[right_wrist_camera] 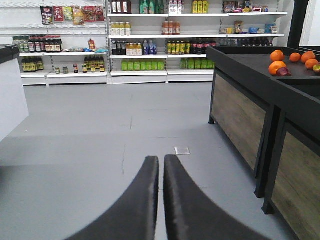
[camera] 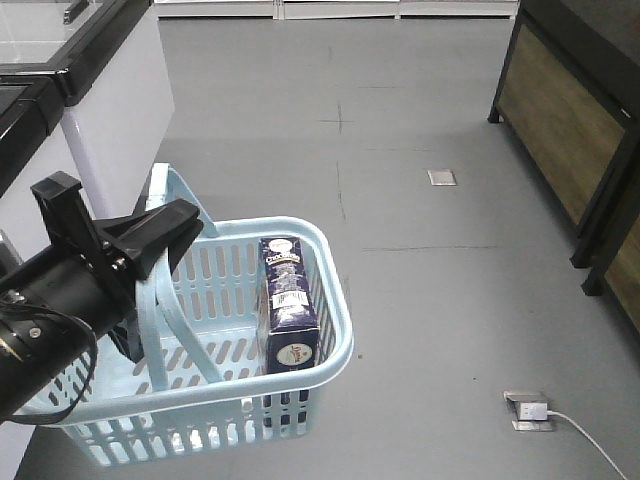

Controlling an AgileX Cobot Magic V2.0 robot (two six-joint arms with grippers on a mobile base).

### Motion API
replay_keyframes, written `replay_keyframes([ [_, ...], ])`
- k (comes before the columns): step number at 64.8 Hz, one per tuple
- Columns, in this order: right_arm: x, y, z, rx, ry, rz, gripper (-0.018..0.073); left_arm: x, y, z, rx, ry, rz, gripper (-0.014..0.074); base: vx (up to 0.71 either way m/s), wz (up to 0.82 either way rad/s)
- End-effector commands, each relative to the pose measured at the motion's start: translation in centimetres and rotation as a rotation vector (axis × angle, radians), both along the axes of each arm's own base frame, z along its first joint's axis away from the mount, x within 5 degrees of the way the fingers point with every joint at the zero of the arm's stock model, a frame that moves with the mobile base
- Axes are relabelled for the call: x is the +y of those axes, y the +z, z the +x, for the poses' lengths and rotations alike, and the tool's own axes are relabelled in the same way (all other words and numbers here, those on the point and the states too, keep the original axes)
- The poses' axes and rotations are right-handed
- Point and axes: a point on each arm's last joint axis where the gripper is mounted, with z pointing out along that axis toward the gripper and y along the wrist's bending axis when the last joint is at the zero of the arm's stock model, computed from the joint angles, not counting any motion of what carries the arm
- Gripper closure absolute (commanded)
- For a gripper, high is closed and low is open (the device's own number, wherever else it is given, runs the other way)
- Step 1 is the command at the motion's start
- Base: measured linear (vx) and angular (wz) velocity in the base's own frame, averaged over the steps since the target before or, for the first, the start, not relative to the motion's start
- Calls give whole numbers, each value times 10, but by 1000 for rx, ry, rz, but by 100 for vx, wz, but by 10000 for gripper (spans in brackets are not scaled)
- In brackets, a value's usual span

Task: Left arm holds basket, right arm returns cookies
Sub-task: 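Hold the basket steady in front of the robot with left gripper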

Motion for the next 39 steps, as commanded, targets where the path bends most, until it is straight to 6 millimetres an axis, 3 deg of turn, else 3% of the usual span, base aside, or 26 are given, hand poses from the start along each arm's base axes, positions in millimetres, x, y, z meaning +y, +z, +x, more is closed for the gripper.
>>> replay_keyframes([
  [1, 0, 1, 0, -62, -5, -18, 565, 2, 32, -4, -180, 7, -140, 599, 0, 0],
  [20, 0, 1, 0, -62, -5, -18, 565, 0, 40, -9, -243, -48, -216, 599, 0, 0],
  [39, 0, 1, 0, -62, -5, -18, 565, 2, 22, -22, -237, -127, -296, 599, 0, 0],
])
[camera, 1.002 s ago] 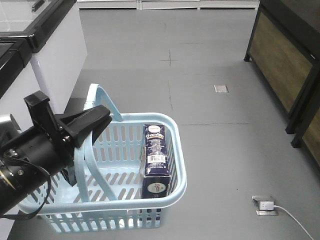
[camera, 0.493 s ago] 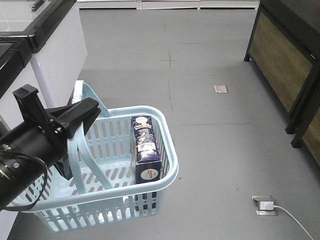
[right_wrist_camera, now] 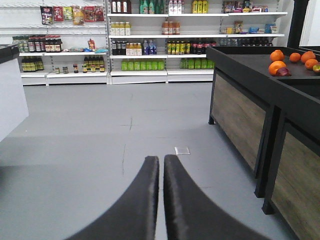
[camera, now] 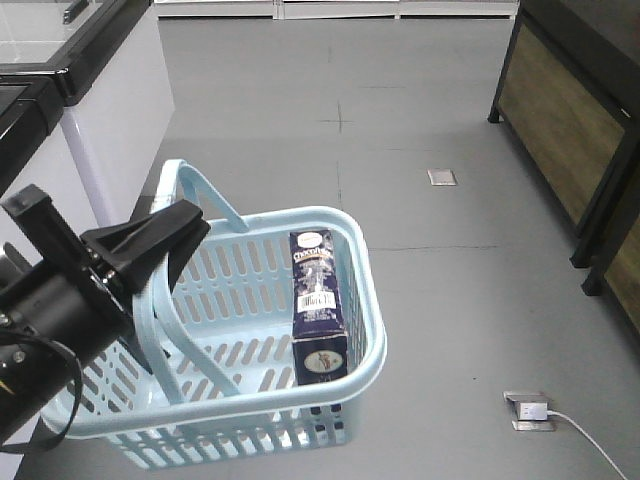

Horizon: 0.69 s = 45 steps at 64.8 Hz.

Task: Left arm holds basket, right arm returns cookies
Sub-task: 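Hold the basket steady in front of the robot with left gripper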

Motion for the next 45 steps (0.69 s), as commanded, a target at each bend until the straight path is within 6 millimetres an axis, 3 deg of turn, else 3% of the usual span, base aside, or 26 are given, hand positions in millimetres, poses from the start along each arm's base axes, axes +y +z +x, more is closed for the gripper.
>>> replay_keyframes([
  [1, 0, 1, 0, -62, -5, -18, 565, 3, 26, -9, -176, -26, -160, 599, 0, 0],
  [45, 0, 1, 0, -62, -5, -18, 565, 2, 27, -12, -212, -48, -159, 599, 0, 0],
])
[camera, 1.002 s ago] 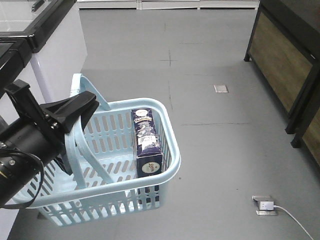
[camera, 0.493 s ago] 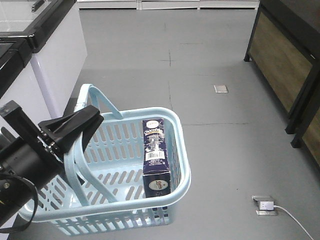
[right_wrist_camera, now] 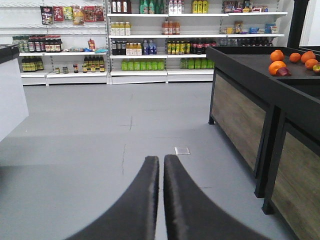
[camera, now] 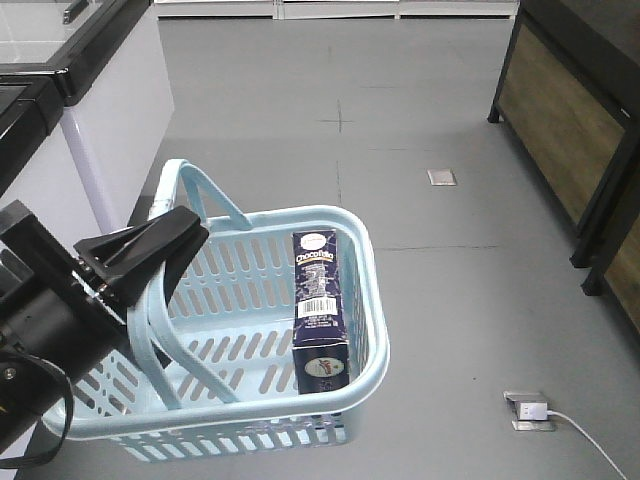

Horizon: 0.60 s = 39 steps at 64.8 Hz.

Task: Left arm holds basket, right arm returns cookies
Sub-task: 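Hold the basket steady in front of the robot with left gripper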

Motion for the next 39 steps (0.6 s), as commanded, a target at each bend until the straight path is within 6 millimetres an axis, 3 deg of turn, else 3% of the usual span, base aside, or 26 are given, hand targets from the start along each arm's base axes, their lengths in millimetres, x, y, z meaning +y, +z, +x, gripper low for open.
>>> replay_keyframes([
  [1, 0, 1, 0, -62, -5, -18, 565, 2, 28, -6, -151, -17, -134, 599, 0, 0],
  [39, 0, 1, 0, -62, -5, -18, 565, 2, 27, -6, -145, -16, -124, 599, 0, 0],
])
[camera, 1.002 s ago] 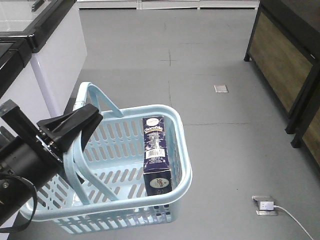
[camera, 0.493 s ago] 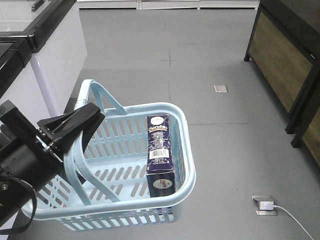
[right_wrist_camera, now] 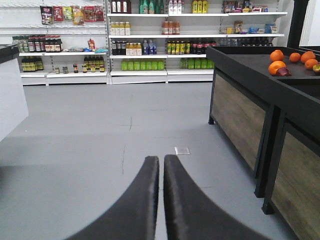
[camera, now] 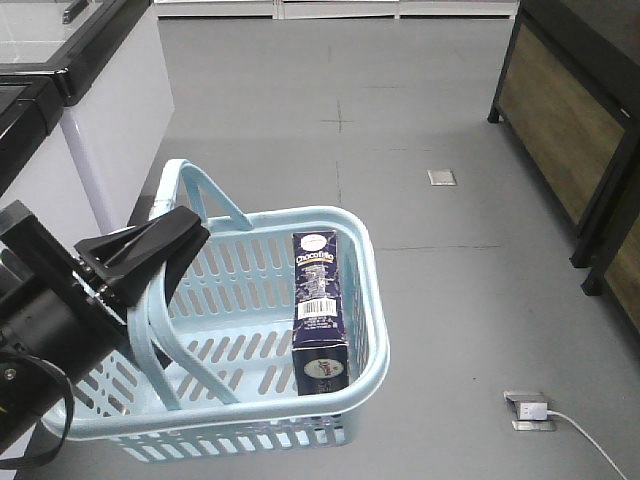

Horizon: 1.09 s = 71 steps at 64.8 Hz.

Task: Left arm holds basket, right arm returns cookies
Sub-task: 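Hold the basket steady in front of the robot with left gripper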

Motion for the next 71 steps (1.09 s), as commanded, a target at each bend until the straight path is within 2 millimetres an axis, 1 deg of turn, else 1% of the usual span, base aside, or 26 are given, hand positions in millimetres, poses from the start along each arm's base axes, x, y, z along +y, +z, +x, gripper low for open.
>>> replay_keyframes([
  [1, 0, 1, 0, -62, -5, -18, 565, 2, 27, -5, -142, -14, -125, 599, 0, 0],
  [71, 0, 1, 0, -62, -5, -18, 565, 2, 27, -5, -142, -14, -125, 599, 0, 0],
])
